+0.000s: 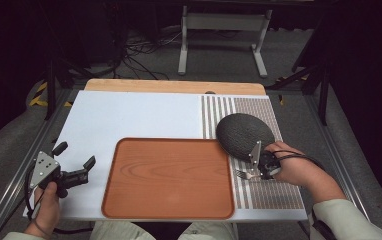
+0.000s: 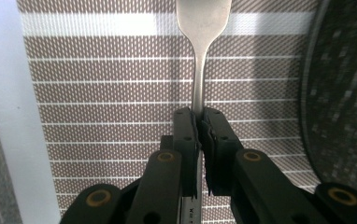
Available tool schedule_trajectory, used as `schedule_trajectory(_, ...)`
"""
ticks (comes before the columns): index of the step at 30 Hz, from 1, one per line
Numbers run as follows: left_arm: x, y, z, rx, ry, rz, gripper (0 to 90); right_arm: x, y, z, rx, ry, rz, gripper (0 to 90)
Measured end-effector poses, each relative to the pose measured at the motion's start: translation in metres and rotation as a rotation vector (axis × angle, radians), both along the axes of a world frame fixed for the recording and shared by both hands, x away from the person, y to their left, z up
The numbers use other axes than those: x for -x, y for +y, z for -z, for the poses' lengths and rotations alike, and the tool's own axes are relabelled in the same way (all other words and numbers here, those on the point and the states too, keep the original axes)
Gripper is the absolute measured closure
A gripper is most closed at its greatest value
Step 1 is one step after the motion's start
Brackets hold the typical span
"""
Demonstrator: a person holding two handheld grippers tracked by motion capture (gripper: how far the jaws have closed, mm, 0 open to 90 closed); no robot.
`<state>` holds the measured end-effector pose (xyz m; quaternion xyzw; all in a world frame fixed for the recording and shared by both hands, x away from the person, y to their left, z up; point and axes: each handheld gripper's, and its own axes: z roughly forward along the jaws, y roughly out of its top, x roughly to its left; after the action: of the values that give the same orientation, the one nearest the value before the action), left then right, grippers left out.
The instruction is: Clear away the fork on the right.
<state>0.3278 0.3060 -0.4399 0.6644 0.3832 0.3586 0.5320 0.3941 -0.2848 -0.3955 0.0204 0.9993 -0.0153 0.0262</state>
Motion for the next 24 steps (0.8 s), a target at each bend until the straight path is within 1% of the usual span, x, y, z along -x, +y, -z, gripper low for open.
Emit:
schedule_trajectory(4,0.000,0.000,0.000,0.001,0.000,0.000,0.1,0.001,-0.001,-0.009,-0.027,-0.021,0.014,84.5)
schedule_trajectory(9,0.000,0.000,0.000,-0.001,0.002,0.001,0.1,0.001,-0.001,-0.022,-0.079,-0.049,0.031,84.5)
schedule_trajectory(10,0.000,0.000,0.000,-0.001,0.002,0.001,0.1,0.001,-0.001,-0.022,-0.079,-0.049,0.031,84.5)
schedule_trajectory(12,0.000,0.001,0.000,0.000,0.002,-0.001,0.1,0.001,-0.002,-0.027,-0.103,-0.062,0.036,84.5)
schedule_trajectory(14,0.000,0.000,0.000,0.001,0.000,-0.001,0.1,0.000,-0.002,-0.031,-0.111,-0.075,0.040,84.5)
schedule_trajectory(15,0.000,0.000,0.000,0.000,0.002,-0.001,0.1,0.001,-0.003,-0.034,-0.130,-0.082,0.053,84.5)
schedule_trajectory(16,0.000,0.000,0.000,0.000,0.002,-0.001,0.1,0.001,-0.003,-0.034,-0.130,-0.082,0.053,84.5)
schedule_trajectory(18,0.000,0.000,0.000,-0.001,0.001,0.001,0.1,0.001,-0.004,-0.039,-0.158,-0.100,0.059,84.5)
schedule_trajectory(21,0.000,0.000,0.000,-0.001,0.000,0.001,0.1,0.003,-0.005,-0.046,-0.186,-0.118,0.089,84.5)
schedule_trajectory(23,0.000,0.000,0.000,-0.001,0.001,0.000,0.1,0.003,-0.005,-0.051,-0.225,-0.143,0.105,84.5)
schedule_trajectory(24,0.000,0.000,0.000,-0.002,0.002,0.000,0.1,0.003,-0.005,-0.053,-0.234,-0.152,0.114,84.5)
